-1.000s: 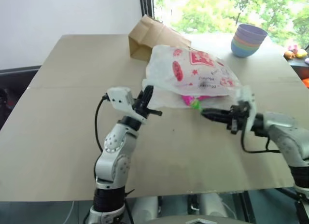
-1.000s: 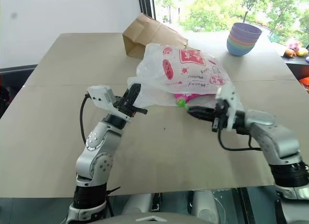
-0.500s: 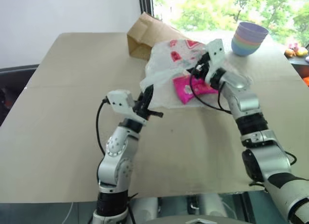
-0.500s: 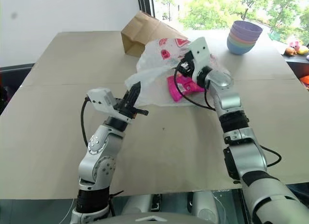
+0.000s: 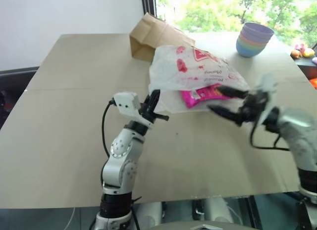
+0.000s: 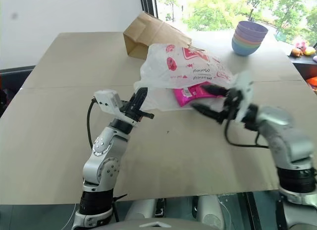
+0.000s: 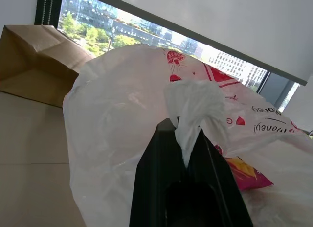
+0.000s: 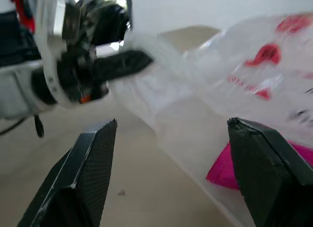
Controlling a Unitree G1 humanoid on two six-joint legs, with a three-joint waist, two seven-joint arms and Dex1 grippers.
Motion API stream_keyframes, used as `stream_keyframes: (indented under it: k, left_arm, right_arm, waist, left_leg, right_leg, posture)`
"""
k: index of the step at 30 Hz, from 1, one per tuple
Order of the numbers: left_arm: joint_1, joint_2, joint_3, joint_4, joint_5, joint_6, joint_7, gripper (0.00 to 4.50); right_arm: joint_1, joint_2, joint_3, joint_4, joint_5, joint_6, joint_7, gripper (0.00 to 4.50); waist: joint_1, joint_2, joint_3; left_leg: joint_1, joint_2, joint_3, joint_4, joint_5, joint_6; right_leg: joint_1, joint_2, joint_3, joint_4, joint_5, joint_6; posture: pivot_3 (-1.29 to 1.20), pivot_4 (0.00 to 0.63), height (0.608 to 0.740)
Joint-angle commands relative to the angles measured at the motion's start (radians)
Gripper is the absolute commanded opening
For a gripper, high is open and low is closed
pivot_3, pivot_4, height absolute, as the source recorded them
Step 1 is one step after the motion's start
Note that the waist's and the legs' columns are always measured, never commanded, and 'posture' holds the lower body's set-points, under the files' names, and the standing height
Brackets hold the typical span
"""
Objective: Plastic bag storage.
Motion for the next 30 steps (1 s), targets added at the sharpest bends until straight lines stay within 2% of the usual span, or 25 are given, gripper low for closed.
stream_keyframes:
  k: [1,4,8,15,25,29,30]
  left_arm:
    - [-0.014,0.008,0.011,-0.002,-0.014,-0.015,-0.021,0.00]
    - [-0.021,0.013,0.010,0.018,-0.010,-0.022,-0.037,0.00]
    - [-0.031,0.011,0.003,0.034,-0.001,-0.032,-0.047,0.00]
    - [-0.026,0.008,-0.005,0.031,0.010,-0.045,-0.048,0.00]
    - [-0.026,0.004,-0.002,0.032,0.016,-0.050,-0.038,0.00]
    - [-0.030,0.002,-0.004,0.038,0.017,-0.049,-0.040,0.00]
    - [-0.033,0.002,-0.003,0.041,0.017,-0.048,-0.041,0.00]
  right_arm:
    - [0.057,-0.111,-0.124,0.016,-0.034,0.088,-0.108,3.62]
    - [0.137,-0.179,-0.121,0.066,-0.105,0.144,-0.159,3.62]
    - [0.196,-0.146,-0.092,0.056,-0.075,0.254,-0.223,3.62]
    - [0.178,-0.127,-0.022,0.094,-0.138,0.325,-0.305,3.62]
    - [0.158,-0.124,-0.007,0.180,-0.248,0.343,-0.392,3.62]
    - [0.147,-0.078,-0.026,0.167,-0.215,0.359,-0.381,3.62]
    - [0.139,-0.060,-0.035,0.163,-0.201,0.360,-0.382,3.39]
  waist:
    - [0.001,0.000,0.000]
    - [0.009,-0.002,-0.001]
    - [0.002,-0.001,-0.001]
    - [0.001,-0.002,-0.001]
    - [0.002,-0.002,-0.001]
    - [0.001,-0.002,-0.001]
    - [0.000,-0.002,-0.001]
  left_leg:
    - [0.003,0.000,0.000,0.000,-0.002,0.003]
    - [0.005,0.000,0.000,-0.001,-0.002,0.004]
    - [0.006,0.000,0.003,-0.001,-0.001,0.001]
    - [0.007,0.000,0.003,-0.001,-0.003,0.004]
    - [0.007,0.000,0.003,-0.001,-0.002,0.003]
    - [0.007,0.000,0.003,-0.001,-0.002,0.003]
    - [0.007,0.000,0.003,-0.001,-0.002,0.004]
  right_leg:
    - [0.003,0.000,0.000,0.000,0.000,0.000]
    - [0.006,0.000,-0.001,0.000,0.000,0.000]
    - [0.005,0.000,0.003,0.000,0.000,0.000]
    - [0.005,0.001,0.004,0.001,0.000,0.000]
    - [0.005,0.001,0.004,0.000,0.000,0.000]
    - [0.005,0.001,0.004,0.001,-0.001,0.000]
    - [0.005,0.001,0.004,0.001,-0.001,0.000]
  posture:
    - [0.00,0.150,0.740]
    - [0.00,0.150,0.740]
    - [0.00,0.150,0.740]
    - [0.00,0.150,0.740]
    - [0.00,0.150,0.740]
    - [0.00,0.150,0.740]
    - [0.00,0.150,0.740]
